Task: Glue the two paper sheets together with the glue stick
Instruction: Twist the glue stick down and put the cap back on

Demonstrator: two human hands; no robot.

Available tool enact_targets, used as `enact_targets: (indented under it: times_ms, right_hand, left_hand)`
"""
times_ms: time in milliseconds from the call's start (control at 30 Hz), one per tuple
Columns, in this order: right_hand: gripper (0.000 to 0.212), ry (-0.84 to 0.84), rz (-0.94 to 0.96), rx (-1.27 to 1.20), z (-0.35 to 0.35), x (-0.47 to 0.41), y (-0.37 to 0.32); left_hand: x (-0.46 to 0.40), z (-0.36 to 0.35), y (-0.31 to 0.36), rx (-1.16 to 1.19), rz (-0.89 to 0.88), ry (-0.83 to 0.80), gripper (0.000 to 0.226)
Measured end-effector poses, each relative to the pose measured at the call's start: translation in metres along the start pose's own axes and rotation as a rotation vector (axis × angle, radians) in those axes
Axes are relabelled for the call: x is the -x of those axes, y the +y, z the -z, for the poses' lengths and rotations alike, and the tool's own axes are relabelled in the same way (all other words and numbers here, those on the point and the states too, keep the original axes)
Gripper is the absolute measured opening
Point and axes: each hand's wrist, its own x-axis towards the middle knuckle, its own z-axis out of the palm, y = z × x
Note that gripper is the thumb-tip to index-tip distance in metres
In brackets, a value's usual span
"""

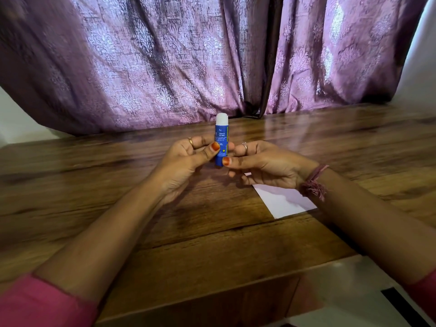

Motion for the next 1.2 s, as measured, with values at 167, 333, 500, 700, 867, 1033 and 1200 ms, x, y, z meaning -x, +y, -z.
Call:
enact_targets:
  times_ms: [167,333,500,700,867,1033,1200]
  right_hand:
    - [0.021,0.064,0.027,0.084,-0.0015,-0.0012,0.0023]
    - [0.031,0.115,0.099,0.133,-0.0044,-0.0032,0.0055]
    - [0.026,-0.031,0.113,0.090,-0.0033,-0.0013,0.0049]
    - [0.013,0.004,0.120,0.100,-0.0004,-0.0022,0.0047]
    - [0.021,0.107,0.146,0.158,-0.0037,-0.0040,0.0070]
    - [0.031,0.175,0.161,0.163,-0.0086,-0.0054,0.0081]
    - [0.021,0.058,0.077,0.068,-0.0062,-0.0045,0.0073]
  left_hand:
    - [0.0000,-0.0023,-0.0004,0.012,-0.011,0.007,0.022]
    - [-0.0001,-0.0014,-0.0018,0.016,-0.015,-0.005,0.019]
    - [0.0008,0.0020,0.0002,0.034,0.001,-0.006,0.018]
    - [0.0003,0.0029,0.0025,0.059,0.018,-0.010,0.023]
    - [0.0013,0.0000,0.0017,0.074,0.022,-0.003,0.020]
    - [0.0005,-0.0007,0.0016,0.096,0.018,-0.002,0.021]
    - [0.0007,0.0016,0.0022,0.096,0.046,-0.002,0.022]
